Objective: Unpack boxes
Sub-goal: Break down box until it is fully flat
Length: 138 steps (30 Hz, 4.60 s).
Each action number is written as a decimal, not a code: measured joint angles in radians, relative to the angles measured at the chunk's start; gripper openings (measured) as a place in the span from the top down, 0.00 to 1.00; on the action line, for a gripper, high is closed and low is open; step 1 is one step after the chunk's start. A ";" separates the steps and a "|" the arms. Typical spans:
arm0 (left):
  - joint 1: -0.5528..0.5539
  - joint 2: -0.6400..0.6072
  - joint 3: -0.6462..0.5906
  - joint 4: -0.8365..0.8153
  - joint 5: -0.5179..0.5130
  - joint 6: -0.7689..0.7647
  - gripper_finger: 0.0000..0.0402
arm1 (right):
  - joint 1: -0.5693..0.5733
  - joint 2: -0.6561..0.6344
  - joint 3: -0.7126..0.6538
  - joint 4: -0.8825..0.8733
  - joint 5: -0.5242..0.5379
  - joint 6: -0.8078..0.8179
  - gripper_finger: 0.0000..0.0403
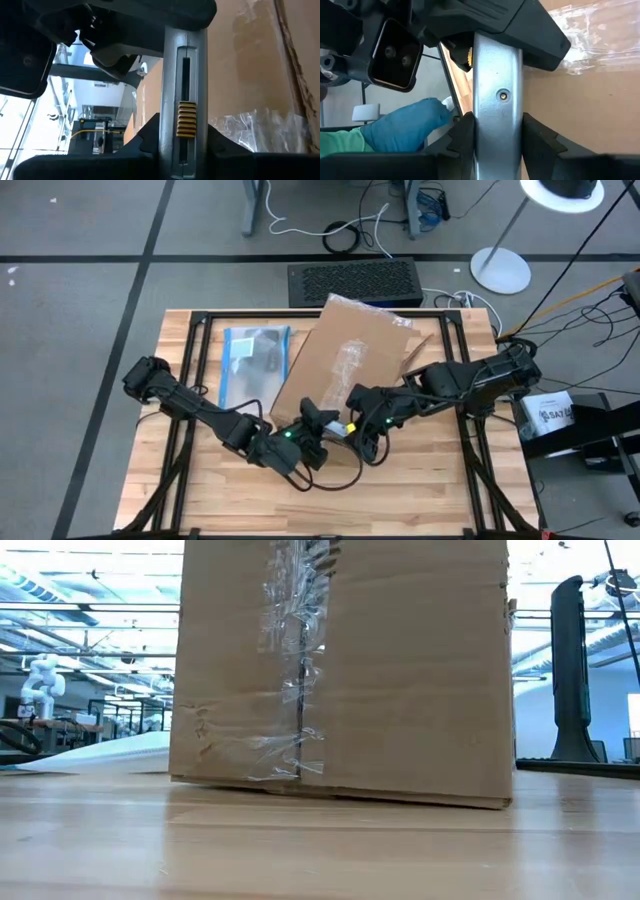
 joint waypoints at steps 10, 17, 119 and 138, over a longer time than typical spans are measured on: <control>0.000 -0.003 0.010 -0.009 -0.011 -0.058 0.85 | 0.007 -0.003 -0.001 -0.010 -0.006 -0.042 0.45; 0.000 -0.003 0.106 -0.151 0.075 -0.252 0.85 | 0.071 -0.012 0.088 -0.147 0.121 -0.089 0.42; 0.081 -0.069 0.194 0.162 0.832 -0.612 0.85 | 0.374 0.144 0.292 0.577 0.855 -1.019 0.69; 0.086 -0.069 0.194 0.159 0.824 -0.604 0.85 | 0.422 0.144 0.292 0.652 0.916 -1.172 0.63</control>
